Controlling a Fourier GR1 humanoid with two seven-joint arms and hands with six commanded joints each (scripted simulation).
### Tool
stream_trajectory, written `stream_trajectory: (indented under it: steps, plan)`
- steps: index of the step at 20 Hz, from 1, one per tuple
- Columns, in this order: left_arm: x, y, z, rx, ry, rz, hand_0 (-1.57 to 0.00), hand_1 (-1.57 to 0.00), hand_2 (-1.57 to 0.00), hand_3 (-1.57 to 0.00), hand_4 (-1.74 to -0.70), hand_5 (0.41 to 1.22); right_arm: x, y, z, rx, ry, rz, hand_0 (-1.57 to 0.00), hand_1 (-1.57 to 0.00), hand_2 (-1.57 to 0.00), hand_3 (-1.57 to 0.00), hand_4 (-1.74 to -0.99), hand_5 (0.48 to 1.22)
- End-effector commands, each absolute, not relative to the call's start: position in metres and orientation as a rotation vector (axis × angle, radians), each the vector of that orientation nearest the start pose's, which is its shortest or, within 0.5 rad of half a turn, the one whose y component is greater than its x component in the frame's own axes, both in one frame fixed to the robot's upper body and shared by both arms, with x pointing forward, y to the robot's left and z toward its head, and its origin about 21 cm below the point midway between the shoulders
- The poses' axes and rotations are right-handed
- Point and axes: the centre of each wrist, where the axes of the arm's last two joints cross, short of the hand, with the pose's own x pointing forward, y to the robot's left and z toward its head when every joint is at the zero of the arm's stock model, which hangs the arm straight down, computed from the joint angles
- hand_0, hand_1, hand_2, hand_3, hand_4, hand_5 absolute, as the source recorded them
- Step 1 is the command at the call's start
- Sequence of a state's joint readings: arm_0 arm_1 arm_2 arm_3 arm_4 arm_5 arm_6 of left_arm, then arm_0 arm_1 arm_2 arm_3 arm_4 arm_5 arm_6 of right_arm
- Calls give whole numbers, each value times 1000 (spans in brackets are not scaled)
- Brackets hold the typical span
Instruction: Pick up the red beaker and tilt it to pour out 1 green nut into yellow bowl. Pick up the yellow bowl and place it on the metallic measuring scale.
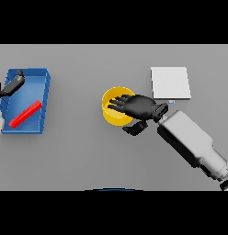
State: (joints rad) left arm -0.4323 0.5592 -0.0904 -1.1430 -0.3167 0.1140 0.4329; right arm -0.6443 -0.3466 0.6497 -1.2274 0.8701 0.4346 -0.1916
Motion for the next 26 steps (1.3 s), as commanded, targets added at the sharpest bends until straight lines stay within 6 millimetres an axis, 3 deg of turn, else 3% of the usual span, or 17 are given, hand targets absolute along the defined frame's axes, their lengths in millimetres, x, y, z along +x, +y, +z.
stream_trajectory:
  steps: [1, 10, 14, 16, 17, 18, 20, 22, 24, 26]
  plan:
    - [351, 338, 72, 843, -1107, -446, 1, 1, 1, 1, -739, 699, 345, -125, 61, -341, -1321, 2077, 1, 1, 1, 1, -1245, 730]
    - [351, 342, 78, 848, -1110, -420, 1, 1, 1, 1, -746, 698, 360, -106, 54, -356, -1198, 2145, 1, 1, 1, -2, -1270, 740]
    - [345, 347, 73, 848, -1108, -437, 1, 1, 1, 1, -745, 699, 362, -109, 50, -339, -1118, 2138, 1, 1, -23, -72, -1289, 758]
    - [349, 345, 78, 847, -1107, -428, 1, 1, 1, 1, -750, 701, 360, -108, 48, -337, -1091, 2115, -26, -36, -71, -141, -1302, 805]
    - [349, 344, 74, 848, -1105, -431, 1, 1, 1, 1, -752, 701, 361, -107, 48, -347, -1078, 2116, -161, -135, -147, -182, -1321, 839]
    - [348, 346, 75, 848, -1109, -431, 1, 1, 1, 1, -754, 700, 360, -105, 48, -334, -1082, 2126, -443, -422, -375, -236, -1351, 915]
    - [351, 345, 75, 850, -1106, -427, 1, 1, 1, 1, -755, 704, 363, -108, 49, -282, -1113, 2135, -849, -836, -806, -399, -1463, 1025]
    - [350, 343, 75, 858, -1111, -426, 1, 1, 1, 1, -756, 701, 363, -109, 49, -259, -1088, 2134, -1109, -1100, -1081, -706, -1557, 1096]
    - [349, 345, 77, 858, -1119, -439, 1, 1, 1, 1, -751, 698, 364, -109, 50, -248, -1075, 2142, -1275, -1270, -1176, -1007, -1623, 1141]
    - [350, 345, 76, 860, -1111, -447, 1, 1, 1, 1, -747, 692, 363, -107, 51, -261, -1076, 2139, -1382, -1378, -1234, -1210, -1666, 1170]
